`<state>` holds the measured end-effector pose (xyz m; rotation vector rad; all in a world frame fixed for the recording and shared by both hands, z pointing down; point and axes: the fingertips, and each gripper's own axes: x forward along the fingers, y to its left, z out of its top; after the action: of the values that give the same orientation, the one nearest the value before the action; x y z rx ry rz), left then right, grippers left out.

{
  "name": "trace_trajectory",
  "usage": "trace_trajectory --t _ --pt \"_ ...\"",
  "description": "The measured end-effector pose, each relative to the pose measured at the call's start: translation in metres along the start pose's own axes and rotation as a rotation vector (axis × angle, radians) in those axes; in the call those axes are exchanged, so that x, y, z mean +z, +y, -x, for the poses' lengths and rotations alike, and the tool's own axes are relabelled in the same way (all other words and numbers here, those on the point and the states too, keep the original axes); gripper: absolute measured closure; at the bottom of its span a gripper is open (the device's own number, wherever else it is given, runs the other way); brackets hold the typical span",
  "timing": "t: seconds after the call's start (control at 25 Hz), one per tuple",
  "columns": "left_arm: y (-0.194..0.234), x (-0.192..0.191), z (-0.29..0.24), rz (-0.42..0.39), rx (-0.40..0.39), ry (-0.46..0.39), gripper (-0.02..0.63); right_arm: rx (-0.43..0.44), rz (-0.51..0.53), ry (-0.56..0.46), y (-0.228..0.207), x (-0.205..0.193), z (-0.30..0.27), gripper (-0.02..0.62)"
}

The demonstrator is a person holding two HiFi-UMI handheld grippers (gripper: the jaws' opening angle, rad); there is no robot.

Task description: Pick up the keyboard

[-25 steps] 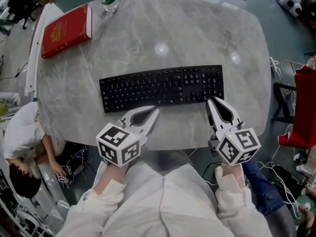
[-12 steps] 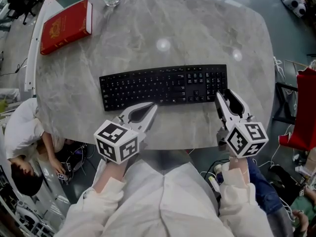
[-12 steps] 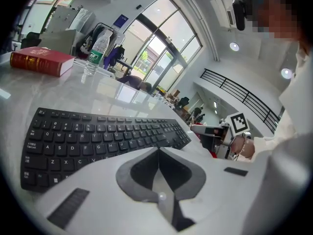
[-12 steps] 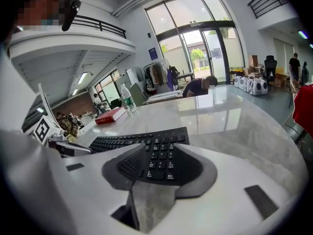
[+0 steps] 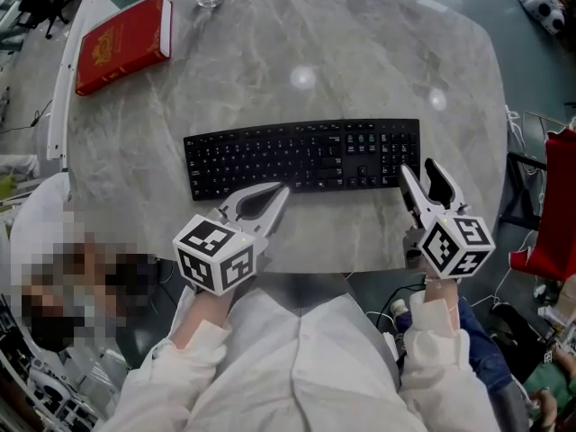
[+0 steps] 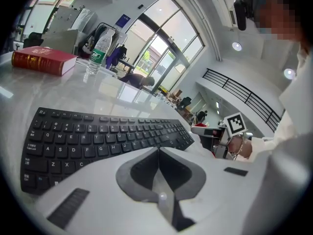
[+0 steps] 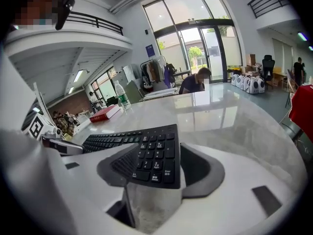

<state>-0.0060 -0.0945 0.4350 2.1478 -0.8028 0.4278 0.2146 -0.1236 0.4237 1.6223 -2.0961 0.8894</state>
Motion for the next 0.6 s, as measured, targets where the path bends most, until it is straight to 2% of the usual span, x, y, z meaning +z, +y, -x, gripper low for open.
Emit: trace_trajectory --t 0.32,0.6 --pt "0.003 0.000 -0.003 0.012 0.008 0.002 0.592 0.038 -0.128 0.027 -0.010 -0.011 -0.009 0.319" --pt "0.013 -0.001 -0.001 0.032 0.030 -0.009 0.592 0.056 -0.128 0.069 -0.014 -0.018 -0.016 0.319"
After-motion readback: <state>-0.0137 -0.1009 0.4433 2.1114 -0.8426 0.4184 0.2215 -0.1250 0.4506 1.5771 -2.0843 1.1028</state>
